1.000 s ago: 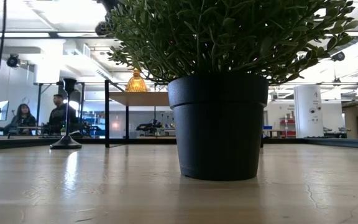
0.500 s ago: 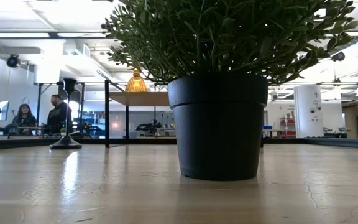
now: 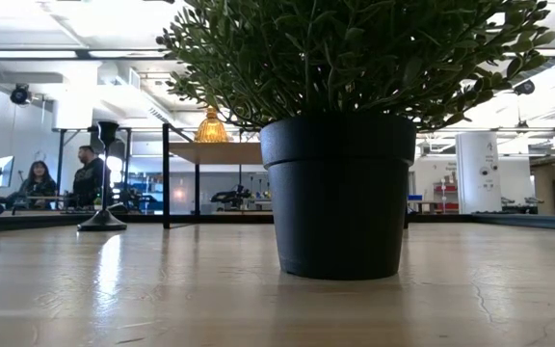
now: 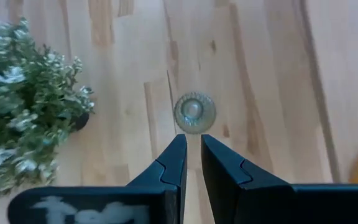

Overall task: Pick & Place candle stick holders
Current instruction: Put the green glass candle holder on the shelf

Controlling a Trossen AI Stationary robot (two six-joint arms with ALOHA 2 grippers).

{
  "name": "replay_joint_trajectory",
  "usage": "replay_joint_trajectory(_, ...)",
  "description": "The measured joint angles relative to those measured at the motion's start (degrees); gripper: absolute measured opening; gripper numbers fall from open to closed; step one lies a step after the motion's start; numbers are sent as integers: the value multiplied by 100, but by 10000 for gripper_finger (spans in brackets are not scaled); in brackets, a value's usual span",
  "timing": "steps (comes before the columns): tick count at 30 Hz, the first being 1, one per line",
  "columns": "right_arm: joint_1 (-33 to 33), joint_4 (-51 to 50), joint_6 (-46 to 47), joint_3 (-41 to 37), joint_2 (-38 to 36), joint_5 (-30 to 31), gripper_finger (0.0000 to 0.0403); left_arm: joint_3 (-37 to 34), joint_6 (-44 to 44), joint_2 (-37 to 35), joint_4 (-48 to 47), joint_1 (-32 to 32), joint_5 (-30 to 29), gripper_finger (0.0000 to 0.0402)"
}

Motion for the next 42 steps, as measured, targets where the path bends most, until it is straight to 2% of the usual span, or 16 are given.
replay_joint_trajectory(7, 37, 68, -319, -2, 651, -6, 49, -1320, 237, -765, 1419, -207, 3, 101)
replay_joint_trajectory(14, 40, 98, -616, -7, 1127, -11, 95, -2483, 33, -1305, 2365, -209, 66, 101)
replay_joint_trajectory(18, 22, 162, -645, -13, 1292, 8, 125, -2817, -31, -1479, 2614, -209, 66, 101)
replay_joint_trajectory(23, 11, 196, -519, -166, 1381, 5, 147, -2898, -33, -1560, 2641, -209, 67, 101)
replay_joint_trajectory(27, 30, 590, -246, -660, 1039, 3, 152, -2898, 48, -1622, 2639, -209, 66, 101)
replay_joint_trajectory(32, 134, 1389, 434, -1666, 201, -4, 150, -2898, 143, -1705, 2648, -209, 47, 101)
replay_joint_trajectory(37, 373, 2735, 1091, -2964, -802, 5, 141, -2898, 310, -1749, 2665, -209, -69, 101)
replay_joint_trajectory(42, 481, 4123, 1522, -4327, -1414, 30, 137, -2898, 358, -1760, 2667, -209, -258, 101)
